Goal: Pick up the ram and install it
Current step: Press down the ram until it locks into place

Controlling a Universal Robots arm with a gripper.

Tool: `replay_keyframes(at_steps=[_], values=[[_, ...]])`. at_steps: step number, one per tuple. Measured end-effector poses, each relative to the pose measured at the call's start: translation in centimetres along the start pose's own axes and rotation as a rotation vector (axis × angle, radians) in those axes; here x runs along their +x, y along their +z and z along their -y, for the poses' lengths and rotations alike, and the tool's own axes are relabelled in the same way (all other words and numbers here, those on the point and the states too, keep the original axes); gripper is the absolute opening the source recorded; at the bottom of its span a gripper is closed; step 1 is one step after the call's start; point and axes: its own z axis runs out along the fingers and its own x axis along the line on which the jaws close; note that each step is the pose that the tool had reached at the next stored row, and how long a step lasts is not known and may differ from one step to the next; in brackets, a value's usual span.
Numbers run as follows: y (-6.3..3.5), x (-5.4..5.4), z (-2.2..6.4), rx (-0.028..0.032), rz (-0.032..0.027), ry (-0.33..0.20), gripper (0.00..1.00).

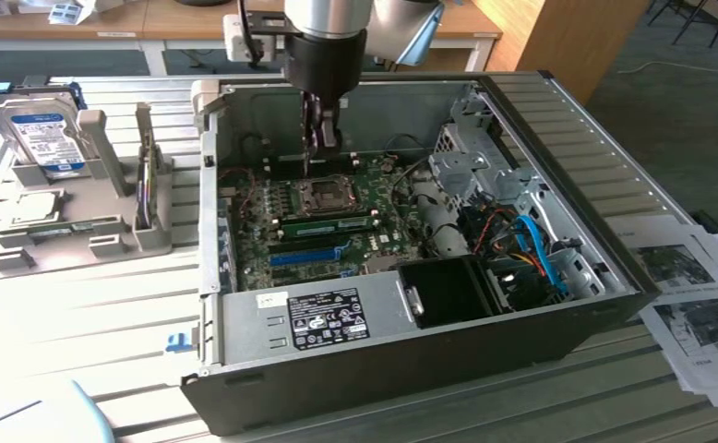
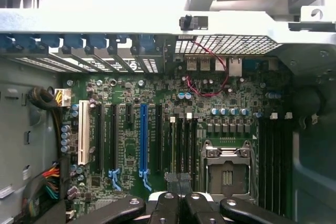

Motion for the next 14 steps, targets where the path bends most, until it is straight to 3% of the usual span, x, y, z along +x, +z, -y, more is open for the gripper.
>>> replay_keyframes(at_steps=[14], values=[[-1.68,0.0,-0.05,0.0000,-0.0011,0.000,0.09]])
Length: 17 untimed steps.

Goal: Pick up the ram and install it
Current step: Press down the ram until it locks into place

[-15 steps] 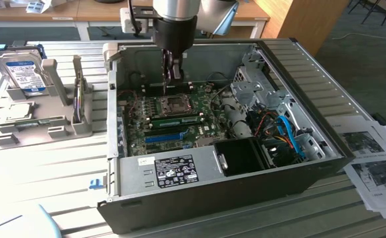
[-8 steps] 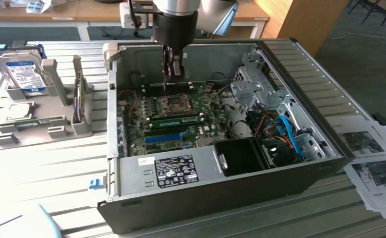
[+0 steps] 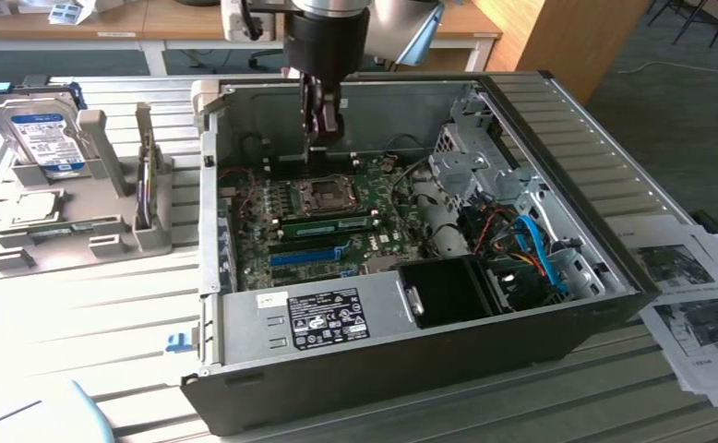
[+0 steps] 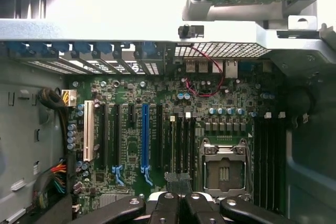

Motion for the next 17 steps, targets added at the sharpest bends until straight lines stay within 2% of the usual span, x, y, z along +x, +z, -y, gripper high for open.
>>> replay_keyframes(at_steps=[10,17], values=[[-1.06,0.0,-0.03,0.0000,-0.0011,0.000,0.09],[-1.46,0.0,-0.04,0.0001,-0.0022,0.000,0.09]])
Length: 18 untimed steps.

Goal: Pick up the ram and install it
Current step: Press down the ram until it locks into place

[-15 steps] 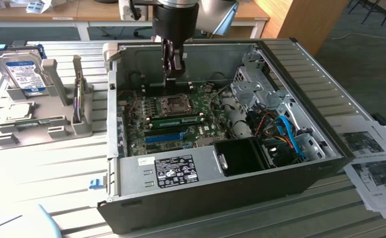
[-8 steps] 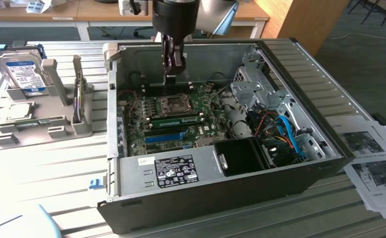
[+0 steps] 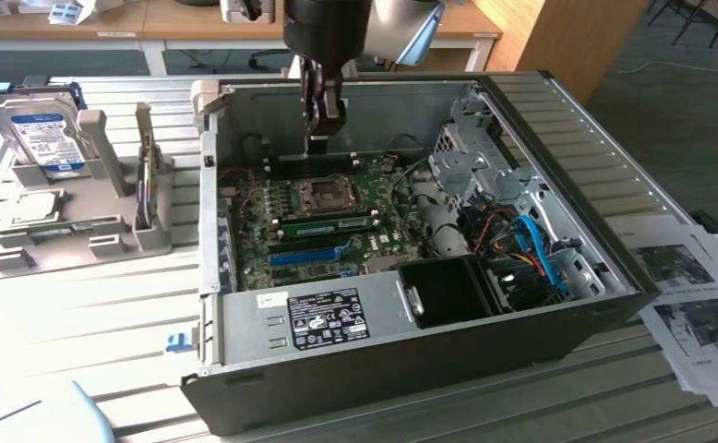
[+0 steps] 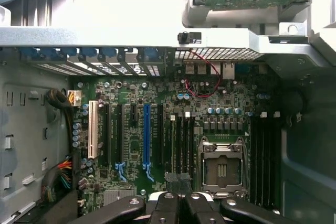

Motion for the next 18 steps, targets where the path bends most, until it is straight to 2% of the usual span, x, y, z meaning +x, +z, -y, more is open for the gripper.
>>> replay_keyframes(at_steps=[5,18], values=[[-0.02,0.0,0.07,-0.0002,-0.0004,0.000,0.09],[-0.08,0.0,2.46,-0.0002,-0.0002,-0.001,0.09]])
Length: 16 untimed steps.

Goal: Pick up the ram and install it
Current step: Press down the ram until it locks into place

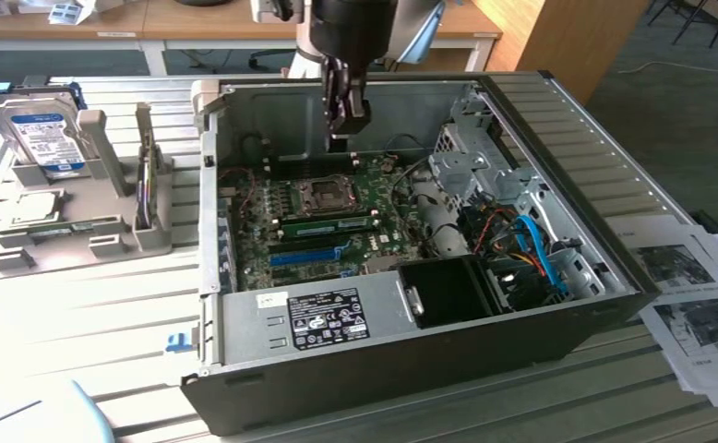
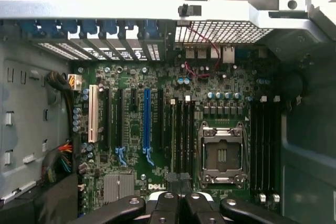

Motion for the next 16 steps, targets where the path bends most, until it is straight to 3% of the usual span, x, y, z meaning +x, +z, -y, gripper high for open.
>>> replay_keyframes(at_steps=[7,16], values=[[-0.02,-0.01,1.01,-0.0002,0.0001,0.000,0.09],[-0.24,-0.02,1.08,-0.0003,0.0000,0.000,0.09]])
